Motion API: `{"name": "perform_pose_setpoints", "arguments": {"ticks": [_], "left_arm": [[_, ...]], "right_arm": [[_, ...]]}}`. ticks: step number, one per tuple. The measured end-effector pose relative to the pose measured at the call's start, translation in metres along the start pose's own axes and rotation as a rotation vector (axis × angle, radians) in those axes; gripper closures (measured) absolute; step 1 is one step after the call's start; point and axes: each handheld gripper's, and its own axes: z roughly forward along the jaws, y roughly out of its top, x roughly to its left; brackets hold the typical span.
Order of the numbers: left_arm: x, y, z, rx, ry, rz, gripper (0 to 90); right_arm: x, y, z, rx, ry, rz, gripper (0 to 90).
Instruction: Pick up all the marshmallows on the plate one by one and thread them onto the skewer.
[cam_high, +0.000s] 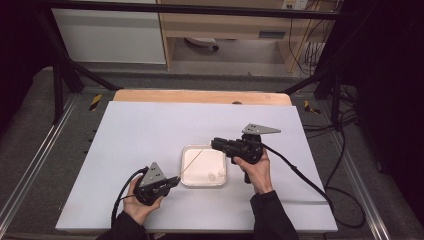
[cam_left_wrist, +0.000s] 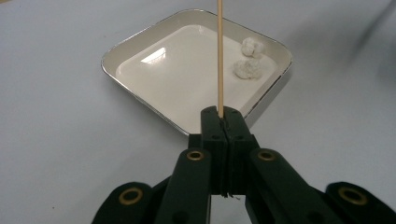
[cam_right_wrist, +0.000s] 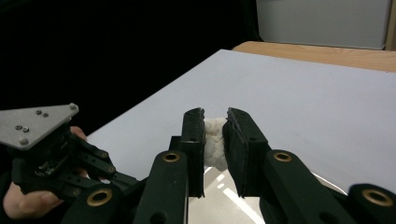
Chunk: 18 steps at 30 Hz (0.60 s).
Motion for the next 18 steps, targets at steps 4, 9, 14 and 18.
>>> {"name": "perform_pose_setpoints", "arguments": {"ticks": [4,9,14,18], "left_arm": [[0.000,0.000,0.000,-0.004,0.001,0.000,88.7],[-0.001,0.001,-0.001,-0.015,0.002,-0.001,88.7],[-0.001,0.001,-0.001,-0.020,0.005,0.000,88.7],[-0.001,0.001,-0.001,-0.022,0.006,-0.001,88.7]], "right_arm": [[0.002,0.001,0.006,-0.004,0.003,0.008,76.9],[0.003,-0.001,0.014,0.004,0.011,0.019,76.9],[0.002,-0.003,0.019,0.005,0.019,0.037,77.0],[0.001,-0.004,0.021,0.009,0.028,0.049,77.1]]}}
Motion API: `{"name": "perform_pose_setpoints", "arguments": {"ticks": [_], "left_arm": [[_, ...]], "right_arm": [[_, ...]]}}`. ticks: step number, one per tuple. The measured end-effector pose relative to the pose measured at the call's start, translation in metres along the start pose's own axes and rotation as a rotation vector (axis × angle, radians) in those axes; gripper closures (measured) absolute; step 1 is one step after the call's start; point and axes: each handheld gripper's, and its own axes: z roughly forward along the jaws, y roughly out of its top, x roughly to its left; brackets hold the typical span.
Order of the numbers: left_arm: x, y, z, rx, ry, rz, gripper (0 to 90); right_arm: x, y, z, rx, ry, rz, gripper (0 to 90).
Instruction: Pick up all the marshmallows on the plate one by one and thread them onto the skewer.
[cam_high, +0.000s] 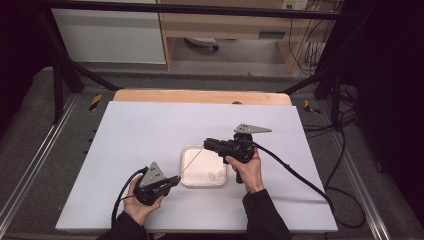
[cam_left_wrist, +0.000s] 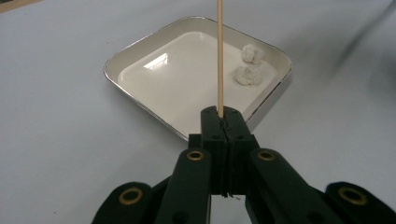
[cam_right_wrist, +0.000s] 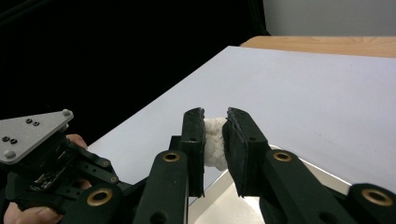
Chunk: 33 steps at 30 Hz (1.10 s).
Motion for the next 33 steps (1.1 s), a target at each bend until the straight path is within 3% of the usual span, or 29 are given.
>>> {"name": "perform_pose_setpoints", "arguments": {"ticks": [33], "left_arm": [[-0.003,-0.003,0.002,-0.001,0.013,0.006,88.9]], "right_arm": [[0.006,-0.012,0.010,-0.004,0.084,0.042,82.0]]}}
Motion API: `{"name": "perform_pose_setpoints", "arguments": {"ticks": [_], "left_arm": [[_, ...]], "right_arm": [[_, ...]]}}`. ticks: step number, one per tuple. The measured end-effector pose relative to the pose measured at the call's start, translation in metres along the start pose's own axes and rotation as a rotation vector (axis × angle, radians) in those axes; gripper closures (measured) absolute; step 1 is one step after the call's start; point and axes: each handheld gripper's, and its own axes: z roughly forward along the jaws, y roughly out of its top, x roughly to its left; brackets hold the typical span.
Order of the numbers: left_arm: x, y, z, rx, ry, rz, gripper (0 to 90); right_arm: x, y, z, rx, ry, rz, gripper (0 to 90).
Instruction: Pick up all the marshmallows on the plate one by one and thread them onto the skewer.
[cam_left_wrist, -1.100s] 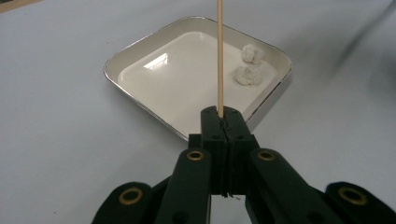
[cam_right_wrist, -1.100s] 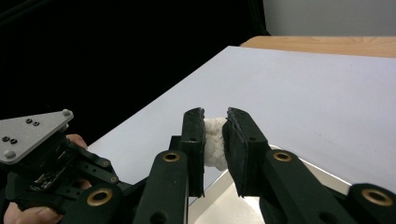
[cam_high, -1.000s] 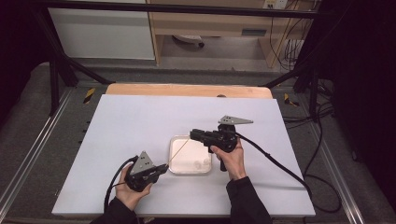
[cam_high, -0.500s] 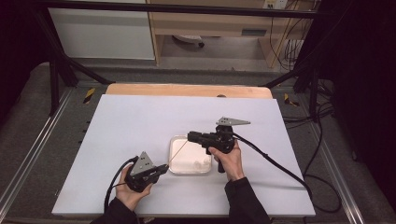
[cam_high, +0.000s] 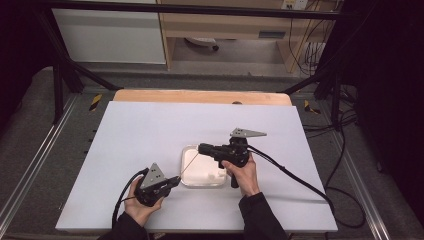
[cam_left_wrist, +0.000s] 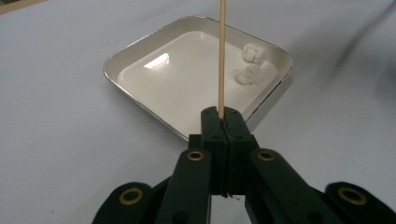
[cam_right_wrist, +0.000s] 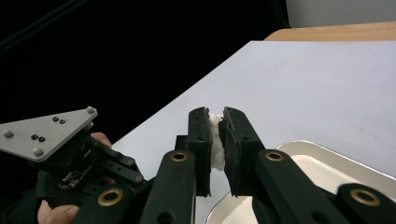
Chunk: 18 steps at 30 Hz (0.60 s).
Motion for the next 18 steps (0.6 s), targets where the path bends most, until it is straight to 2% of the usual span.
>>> {"name": "perform_pose_setpoints", "arguments": {"ticks": [6,18], "left_arm": [[-0.0011,-0.0002,0.0003,-0.004,0.003,-0.005,89.0],[-0.0032,0.0013,0.0010,-0.004,0.003,-0.005,89.1]], "right_arm": [[0.0015,-0.0022,0.0018,-0.010,0.030,0.017,82.2],[0.0027,-0.0057,0.0037,-0.011,0.026,0.011,82.4]]}}
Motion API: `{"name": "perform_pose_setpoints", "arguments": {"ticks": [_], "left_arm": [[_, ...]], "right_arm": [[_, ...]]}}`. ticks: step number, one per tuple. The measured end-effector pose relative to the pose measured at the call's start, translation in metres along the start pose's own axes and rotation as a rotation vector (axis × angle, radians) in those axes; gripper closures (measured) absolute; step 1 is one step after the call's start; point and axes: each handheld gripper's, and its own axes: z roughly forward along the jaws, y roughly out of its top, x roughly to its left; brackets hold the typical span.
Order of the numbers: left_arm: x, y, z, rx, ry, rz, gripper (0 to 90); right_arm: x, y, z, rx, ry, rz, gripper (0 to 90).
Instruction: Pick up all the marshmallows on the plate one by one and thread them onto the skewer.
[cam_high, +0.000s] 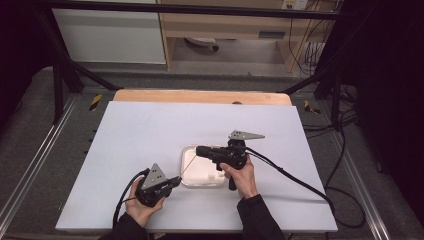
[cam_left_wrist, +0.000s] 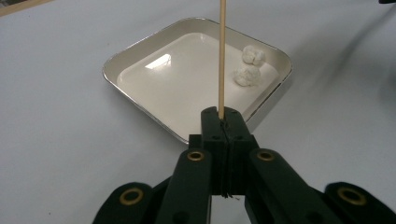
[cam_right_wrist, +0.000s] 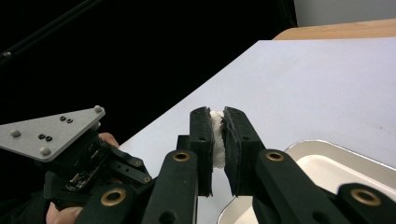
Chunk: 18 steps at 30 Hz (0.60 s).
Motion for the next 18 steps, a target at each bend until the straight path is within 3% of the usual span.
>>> {"name": "perform_pose_setpoints", "arguments": {"ticks": [18], "left_arm": [[-0.0002,0.0008,0.0033,0.000,-0.012,-0.015,89.1]], "right_arm": [[0.0010,-0.0051,0.0032,0.004,0.005,-0.003,82.5]]}}
